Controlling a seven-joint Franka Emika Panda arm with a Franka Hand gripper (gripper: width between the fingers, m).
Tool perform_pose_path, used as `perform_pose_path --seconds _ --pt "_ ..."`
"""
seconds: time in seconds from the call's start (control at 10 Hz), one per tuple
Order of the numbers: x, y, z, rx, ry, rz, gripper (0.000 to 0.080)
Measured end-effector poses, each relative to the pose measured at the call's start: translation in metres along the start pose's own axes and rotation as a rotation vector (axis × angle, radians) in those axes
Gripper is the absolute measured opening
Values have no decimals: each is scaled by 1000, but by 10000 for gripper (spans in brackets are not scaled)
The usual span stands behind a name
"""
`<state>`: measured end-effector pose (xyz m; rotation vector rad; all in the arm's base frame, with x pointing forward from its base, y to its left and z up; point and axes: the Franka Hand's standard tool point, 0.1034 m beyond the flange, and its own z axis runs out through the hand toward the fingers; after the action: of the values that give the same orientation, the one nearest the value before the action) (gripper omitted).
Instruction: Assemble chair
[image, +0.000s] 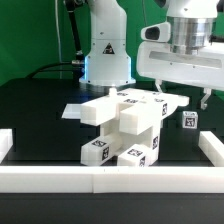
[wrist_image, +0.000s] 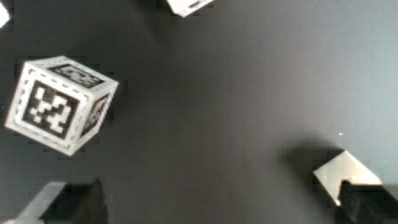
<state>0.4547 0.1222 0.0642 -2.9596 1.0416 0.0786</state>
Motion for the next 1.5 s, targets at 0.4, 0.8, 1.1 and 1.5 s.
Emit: perform_pose_path --seconds 0.4,0.8,1.1,1.5 --pt "-2 1 2 -6 -3 15 649" --pt "-42 0 -5 10 -7 11 649" --pt "-56 -5 3 30 16 -61 649" --pt "-60 -10 5 43 36 -164 649"
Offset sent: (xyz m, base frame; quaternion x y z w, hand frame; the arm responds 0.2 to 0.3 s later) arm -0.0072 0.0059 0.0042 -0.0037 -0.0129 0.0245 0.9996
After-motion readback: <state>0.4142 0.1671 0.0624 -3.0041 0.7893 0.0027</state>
